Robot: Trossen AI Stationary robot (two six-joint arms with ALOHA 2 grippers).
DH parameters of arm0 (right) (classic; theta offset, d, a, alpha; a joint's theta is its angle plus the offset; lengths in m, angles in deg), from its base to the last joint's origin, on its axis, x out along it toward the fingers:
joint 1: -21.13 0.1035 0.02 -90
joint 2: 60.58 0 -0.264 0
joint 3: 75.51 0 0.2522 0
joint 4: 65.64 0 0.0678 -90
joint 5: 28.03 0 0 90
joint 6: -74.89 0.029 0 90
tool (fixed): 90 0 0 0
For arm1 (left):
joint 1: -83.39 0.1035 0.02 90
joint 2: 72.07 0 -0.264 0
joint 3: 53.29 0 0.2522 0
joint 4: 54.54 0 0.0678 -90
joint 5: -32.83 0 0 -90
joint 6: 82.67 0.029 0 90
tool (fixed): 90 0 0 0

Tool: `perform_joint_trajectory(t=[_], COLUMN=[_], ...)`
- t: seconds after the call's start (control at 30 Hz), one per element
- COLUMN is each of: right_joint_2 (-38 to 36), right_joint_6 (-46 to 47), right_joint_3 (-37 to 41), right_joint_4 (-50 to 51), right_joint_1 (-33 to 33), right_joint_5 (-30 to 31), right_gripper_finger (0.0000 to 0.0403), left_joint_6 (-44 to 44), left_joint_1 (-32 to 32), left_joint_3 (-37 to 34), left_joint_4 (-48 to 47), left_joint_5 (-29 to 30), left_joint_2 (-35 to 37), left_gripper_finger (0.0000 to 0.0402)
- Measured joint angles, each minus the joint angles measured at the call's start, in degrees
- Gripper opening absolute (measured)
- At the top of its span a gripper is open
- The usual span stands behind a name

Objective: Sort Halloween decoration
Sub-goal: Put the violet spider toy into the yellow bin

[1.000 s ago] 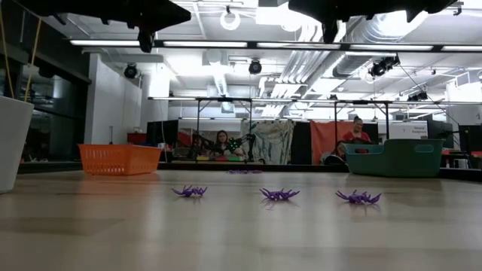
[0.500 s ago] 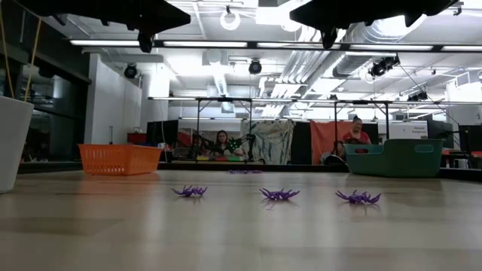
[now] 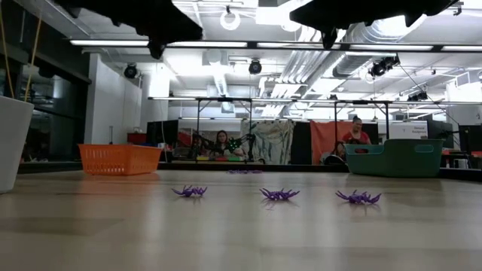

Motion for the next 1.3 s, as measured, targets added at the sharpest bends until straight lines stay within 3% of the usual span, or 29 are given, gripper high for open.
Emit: perform_joint_trajectory(t=[0.23, 0.43, 0.5, 0.63, 0.73, 1.13, 1.3], right_joint_2=[0.0, 0.0, 0.0, 0.0, 0.0, 0.0, 0.0], right_joint_6=[0.0, 0.0, 0.0, 0.0, -0.1, -0.2, 0.1], right_joint_3=[0.0, 0.0, 0.0, 0.0, 0.0, 0.0, 0.0], right_joint_4=[2.8, 7.4, 8.8, 10.9, 12.3, 13.0, 13.0], right_joint_1=[0.0, 0.0, 0.0, 0.0, 0.0, 0.0, 0.0], right_joint_5=[0.0, 0.0, 0.0, 0.0, 0.0, 0.0, 0.0], right_gripper_finger=[0.0005, 0.0005, 0.0005, 0.0005, 0.0005, 0.0005, 0.0005], left_joint_6=[10.9, 15.0, 14.7, 14.5, 14.5, 14.5, 13.1], left_joint_1=[-7.4, -11.1, -11.7, -12.9, -14.2, -17.7, -18.2], left_joint_3=[9.3, 10.0, 10.0, 10.0, 10.0, 10.2, 10.2], left_joint_4=[-16.5, -14.5, -13.0, -8.2, -4.2, -0.7, -0.8], left_joint_5=[-0.1, -0.2, -3.0, -11.1, -13.9, -10.6, -6.8], left_joint_2=[-13.7, -24.7, -28.3, -34.9, -38.9, -46.8, -47.0], left_gripper_finger=[0.0123, 0.0172, 0.0179, 0.0183, 0.0184, 0.0183, 0.0133])
